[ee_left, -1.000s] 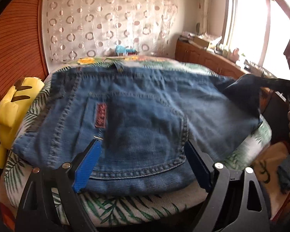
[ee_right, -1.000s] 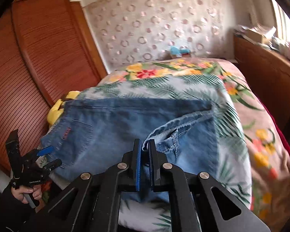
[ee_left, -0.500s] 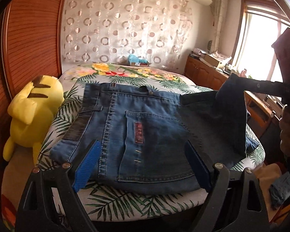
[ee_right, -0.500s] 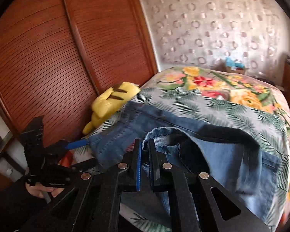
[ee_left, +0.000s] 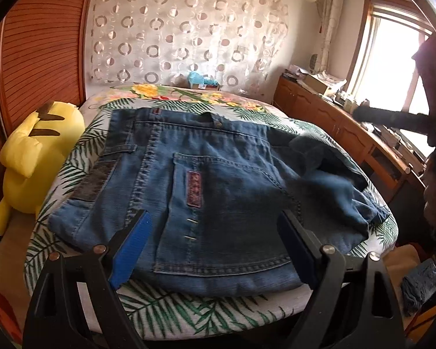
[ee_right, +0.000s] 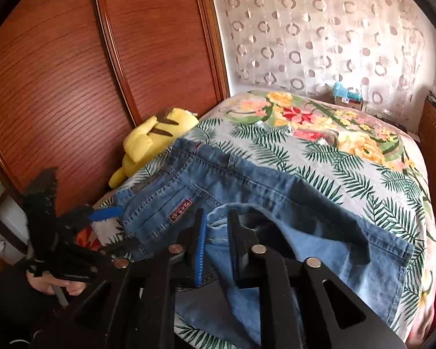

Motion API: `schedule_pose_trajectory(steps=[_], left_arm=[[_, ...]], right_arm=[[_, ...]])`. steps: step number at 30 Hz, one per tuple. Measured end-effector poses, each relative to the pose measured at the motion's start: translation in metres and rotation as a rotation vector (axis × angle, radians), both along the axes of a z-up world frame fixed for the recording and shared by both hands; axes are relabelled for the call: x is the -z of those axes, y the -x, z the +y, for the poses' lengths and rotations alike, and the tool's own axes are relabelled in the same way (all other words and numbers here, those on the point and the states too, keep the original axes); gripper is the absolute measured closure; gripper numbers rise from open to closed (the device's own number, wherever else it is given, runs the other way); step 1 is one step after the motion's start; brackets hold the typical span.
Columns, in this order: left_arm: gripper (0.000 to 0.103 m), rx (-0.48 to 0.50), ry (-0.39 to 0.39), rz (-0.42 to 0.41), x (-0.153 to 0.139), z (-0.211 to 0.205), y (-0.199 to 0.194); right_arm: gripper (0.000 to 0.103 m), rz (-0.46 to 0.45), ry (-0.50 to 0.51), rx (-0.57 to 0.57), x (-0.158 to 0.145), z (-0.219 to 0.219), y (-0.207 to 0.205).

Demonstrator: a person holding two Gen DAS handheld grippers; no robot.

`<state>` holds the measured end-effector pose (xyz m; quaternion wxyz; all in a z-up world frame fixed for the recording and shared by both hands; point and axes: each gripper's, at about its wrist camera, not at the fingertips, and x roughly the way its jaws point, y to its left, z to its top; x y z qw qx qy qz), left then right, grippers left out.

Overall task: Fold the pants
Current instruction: 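Fold the held jeans leg over onto the jeans with the right gripper, then open the right gripper and release the folded leg, then grasp the folded jeans leg edge with the left gripper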

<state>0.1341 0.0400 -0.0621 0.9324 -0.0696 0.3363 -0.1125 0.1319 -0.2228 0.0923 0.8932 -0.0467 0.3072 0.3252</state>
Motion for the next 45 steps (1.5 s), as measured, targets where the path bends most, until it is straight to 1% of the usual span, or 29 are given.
schedule_pose_trajectory(steps=[4, 6, 11, 13, 16, 18, 19, 21, 24, 27, 28, 33, 35, 37, 39, 41, 45], left_arm=[[0.014, 0.026, -0.002, 0.000, 0.001, -0.010, -0.003], [0.014, 0.036, -0.004, 0.003, 0.002, -0.015, -0.005], [0.014, 0.067, -0.011, 0.024, 0.006, -0.027, -0.017], [0.014, 0.088, -0.005, 0.033, 0.007, -0.031, -0.023], [0.015, 0.121, -0.012, 0.044, 0.008, -0.041, -0.034], [0.024, 0.134, -0.015, 0.062, 0.010, -0.048, -0.043], [0.027, 0.136, -0.008, 0.075, 0.011, -0.052, -0.048], [0.036, 0.137, -0.004, 0.084, 0.012, -0.059, -0.055], [0.040, 0.143, -0.031, 0.091, 0.014, -0.070, -0.062], [0.040, 0.147, -0.049, 0.101, 0.015, -0.078, -0.069], [0.040, 0.144, -0.052, 0.106, 0.015, -0.079, -0.072], [0.040, 0.148, -0.077, 0.131, 0.023, -0.084, -0.081], [0.041, 0.151, -0.082, 0.136, 0.027, -0.085, -0.082], [0.047, 0.151, -0.092, 0.127, 0.028, -0.085, -0.082], [0.062, 0.154, -0.087, 0.118, 0.028, -0.084, -0.081], [0.069, 0.159, -0.074, 0.109, 0.026, -0.084, -0.080], [0.069, 0.180, -0.070, 0.094, 0.023, -0.088, -0.081]], right_arm=[[0.073, -0.033, -0.006, 0.051, 0.000, -0.018, 0.005], [0.071, -0.023, 0.012, 0.089, 0.012, -0.026, 0.002], [0.071, 0.027, 0.086, 0.197, 0.050, -0.038, -0.015], [0.071, 0.058, 0.083, 0.228, 0.064, -0.044, -0.020], [0.071, 0.093, 0.058, 0.250, 0.076, -0.049, -0.027], [0.071, 0.109, 0.048, 0.257, 0.083, -0.049, -0.031], [0.071, 0.118, 0.037, 0.258, 0.086, -0.048, -0.032], [0.071, 0.129, 0.020, 0.268, 0.087, -0.048, -0.034], [0.071, 0.141, 0.005, 0.282, 0.091, -0.055, -0.036], [0.071, 0.152, -0.001, 0.288, 0.095, -0.067, -0.036], [0.070, 0.153, -0.002, 0.296, 0.093, -0.077, -0.028], [0.061, 0.171, -0.028, 0.324, 0.096, -0.093, -0.024], [0.060, 0.189, -0.058, 0.322, 0.098, -0.097, -0.026], [0.060, 0.205, -0.092, 0.322, 0.099, -0.100, -0.028], [0.060, 0.215, -0.113, 0.315, 0.100, -0.099, -0.029], [0.060, 0.222, -0.128, 0.301, 0.102, -0.096, -0.031], [0.060, 0.244, -0.133, 0.297, 0.109, -0.094, -0.040]])
